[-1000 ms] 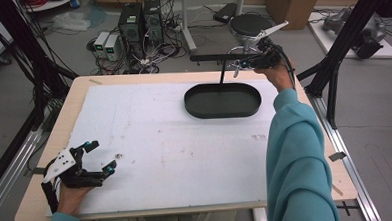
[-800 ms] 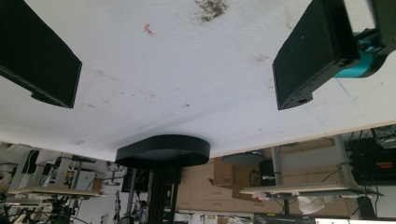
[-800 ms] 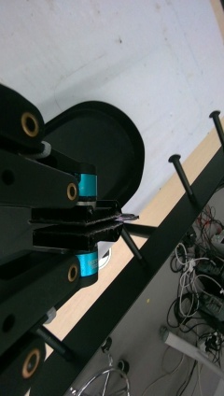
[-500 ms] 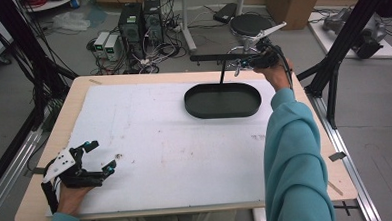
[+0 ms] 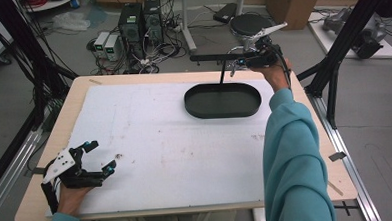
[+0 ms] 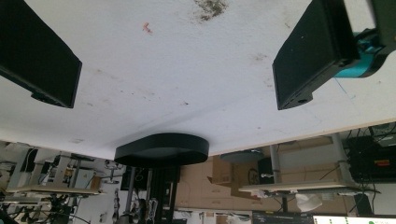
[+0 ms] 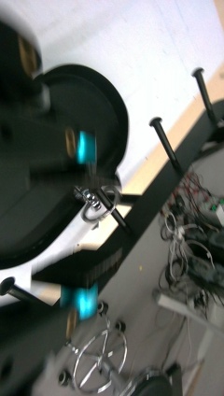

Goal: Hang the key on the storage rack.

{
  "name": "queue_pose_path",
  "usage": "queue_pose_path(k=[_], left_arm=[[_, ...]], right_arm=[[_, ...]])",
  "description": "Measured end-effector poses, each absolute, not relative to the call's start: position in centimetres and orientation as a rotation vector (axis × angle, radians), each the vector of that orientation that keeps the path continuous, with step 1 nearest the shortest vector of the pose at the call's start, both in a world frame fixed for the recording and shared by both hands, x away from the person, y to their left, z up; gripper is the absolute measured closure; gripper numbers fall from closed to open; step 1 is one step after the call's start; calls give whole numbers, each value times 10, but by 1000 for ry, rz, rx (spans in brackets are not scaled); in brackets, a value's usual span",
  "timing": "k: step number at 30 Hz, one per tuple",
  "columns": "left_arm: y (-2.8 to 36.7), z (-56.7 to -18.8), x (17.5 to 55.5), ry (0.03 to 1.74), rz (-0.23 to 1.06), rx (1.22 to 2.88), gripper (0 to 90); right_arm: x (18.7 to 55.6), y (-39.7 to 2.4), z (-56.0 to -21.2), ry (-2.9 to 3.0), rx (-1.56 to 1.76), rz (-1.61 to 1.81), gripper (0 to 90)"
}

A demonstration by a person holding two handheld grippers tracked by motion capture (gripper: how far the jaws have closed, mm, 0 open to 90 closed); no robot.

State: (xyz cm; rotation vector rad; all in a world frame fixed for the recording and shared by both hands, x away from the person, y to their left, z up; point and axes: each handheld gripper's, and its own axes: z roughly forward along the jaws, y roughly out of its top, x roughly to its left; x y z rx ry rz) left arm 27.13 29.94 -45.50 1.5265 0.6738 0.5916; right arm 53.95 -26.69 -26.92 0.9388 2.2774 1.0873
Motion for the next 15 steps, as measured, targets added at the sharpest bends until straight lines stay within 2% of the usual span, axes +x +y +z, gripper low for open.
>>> queue_pose_path(k=[4,5,8,9,11,12,14,15], left_arm=[[299,-455,271,674,594,1524,17],[299,-455,271,675,593,1524,17],[299,-455,271,674,595,1526,17],[299,-455,271,674,595,1526,17],[299,-455,271,674,594,1523,17],[299,-455,271,676,595,1523,17],[299,-455,271,675,597,1525,17],[299,-455,271,676,598,1524,17]], right_arm=[[533,-265,-265,2224,918,1133,216],[523,-264,-261,2173,912,1188,121],[514,-266,-258,2146,902,1245,79],[503,-266,-256,2147,902,1291,6],[498,-265,-255,2153,895,1294,6],[480,-265,-252,2129,808,1324,6],[474,-265,-251,2131,810,1327,6],[456,-266,-251,2117,769,1344,6]])
